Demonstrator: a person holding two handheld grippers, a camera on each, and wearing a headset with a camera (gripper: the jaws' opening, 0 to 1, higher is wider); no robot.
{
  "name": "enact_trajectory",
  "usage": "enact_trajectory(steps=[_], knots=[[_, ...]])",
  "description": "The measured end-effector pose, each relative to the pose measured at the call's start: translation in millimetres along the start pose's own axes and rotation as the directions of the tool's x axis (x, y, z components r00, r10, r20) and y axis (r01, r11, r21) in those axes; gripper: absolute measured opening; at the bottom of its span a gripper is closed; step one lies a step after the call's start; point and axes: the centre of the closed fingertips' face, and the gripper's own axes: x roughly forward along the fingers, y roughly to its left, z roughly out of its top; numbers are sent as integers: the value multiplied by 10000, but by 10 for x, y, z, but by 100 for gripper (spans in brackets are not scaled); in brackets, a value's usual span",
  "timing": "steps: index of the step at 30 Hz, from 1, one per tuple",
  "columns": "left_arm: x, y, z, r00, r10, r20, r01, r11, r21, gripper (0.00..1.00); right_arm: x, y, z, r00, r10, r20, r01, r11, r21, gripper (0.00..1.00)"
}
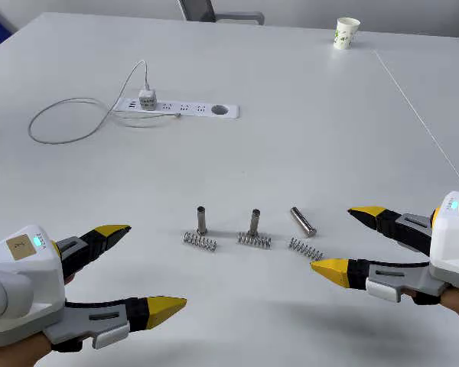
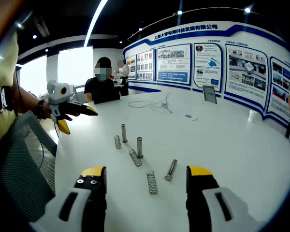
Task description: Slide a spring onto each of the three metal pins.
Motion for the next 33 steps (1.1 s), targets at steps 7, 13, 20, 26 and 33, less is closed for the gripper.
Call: enact_trajectory(steps=[7,13,20,26,33], knots=[[-6,-13,-14,10000,2,-92,-3,10000,-36,84,14,-1,-18,10000,-48,-52,49,10000,53,67],[-14,5,-18,9999,20,-105,-21,10000,-40,84,6,-11,-9,10000,-82,-17,82,9999,118,67],[-9,2,-27,9999,-11,-106,10,10000,-45,84,-1,-22,-8,9999,-123,-30,123,9998,145,67],[-6,8,-22,10000,1,-98,-1,10000,-34,83,-9,-49,11,9998,-215,-9,216,9996,190,66],[-3,-3,-48,9999,-33,-131,32,10000,-41,83,-5,-49,8,9998,-222,-22,222,9995,206,65]])
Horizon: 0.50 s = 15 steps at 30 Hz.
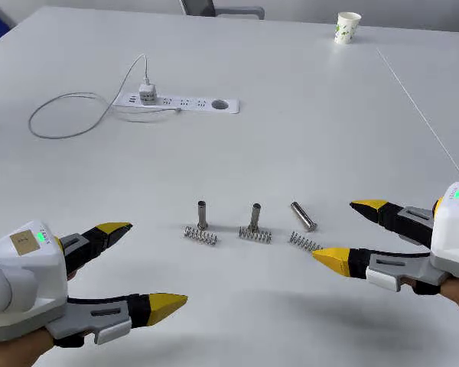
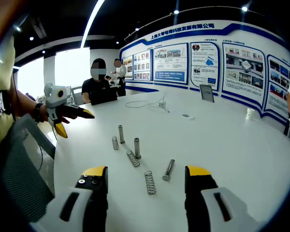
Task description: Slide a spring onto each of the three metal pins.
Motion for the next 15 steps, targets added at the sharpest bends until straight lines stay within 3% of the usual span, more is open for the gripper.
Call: enact_trajectory(steps=[15], knots=[[10,-1,20,10000,-14,38,13,10000,40,83,-2,-83,-1,9998,-217,-50,217,9997,106,64]])
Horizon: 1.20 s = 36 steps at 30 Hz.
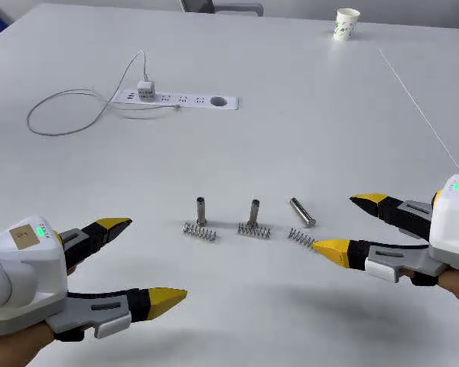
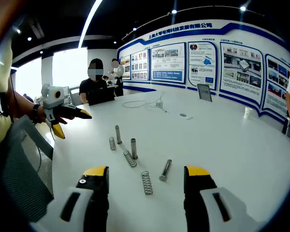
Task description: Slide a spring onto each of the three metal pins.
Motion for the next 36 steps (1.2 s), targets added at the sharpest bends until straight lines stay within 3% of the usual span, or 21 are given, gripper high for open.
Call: enact_trajectory(steps=[8,18,22,32,36], knots=[[6,10,-2,10000,15,24,-15,10000,-35,83,68,-103,49,9996,-219,-167,220,9998,24,60],[4,11,-8,10000,26,12,-26,10000,-58,83,344,-309,82,9934,-730,-879,764,9964,367,47],[2,17,-14,10000,49,7,-49,10000,-63,83,462,-397,72,9857,-1064,-1306,1127,9927,419,41],[5,11,-15,10000,49,-13,-49,10000,-59,83,713,-473,-15,9662,-1317,-2216,1436,9889,383,30],[-4,12,-21,10000,48,-59,-48,10000,-59,82,793,-509,-74,9540,-1420,-2639,1573,9868,378,26]])
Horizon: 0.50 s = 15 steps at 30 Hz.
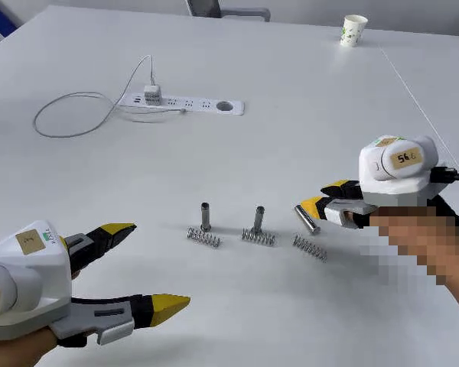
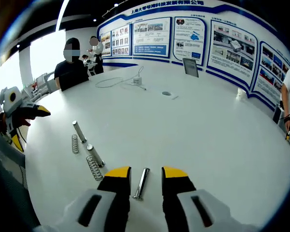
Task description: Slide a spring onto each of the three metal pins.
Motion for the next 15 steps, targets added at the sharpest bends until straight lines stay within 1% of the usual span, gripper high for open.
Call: enact_trajectory(steps=[2,4,5,9,15], knots=[[-1,-1,2,10000,3,-3,-3,10000,-1,82,35,-6,3,10000,-15,-43,15,10000,57,24],[-1,-5,7,10000,9,6,-9,10000,-15,82,80,-8,-28,9995,-71,-306,75,9999,120,23],[1,-8,7,10000,4,6,-4,10000,-13,82,113,-2,-57,9986,-65,-522,74,9998,173,23],[6,-17,1,10000,-15,-2,15,10000,-29,82,192,10,-116,9952,-130,-965,157,9995,265,19],[2,1,-18,10000,-5,-26,5,10000,-62,82,285,18,-157,9912,-216,-1303,274,9987,430,16]])
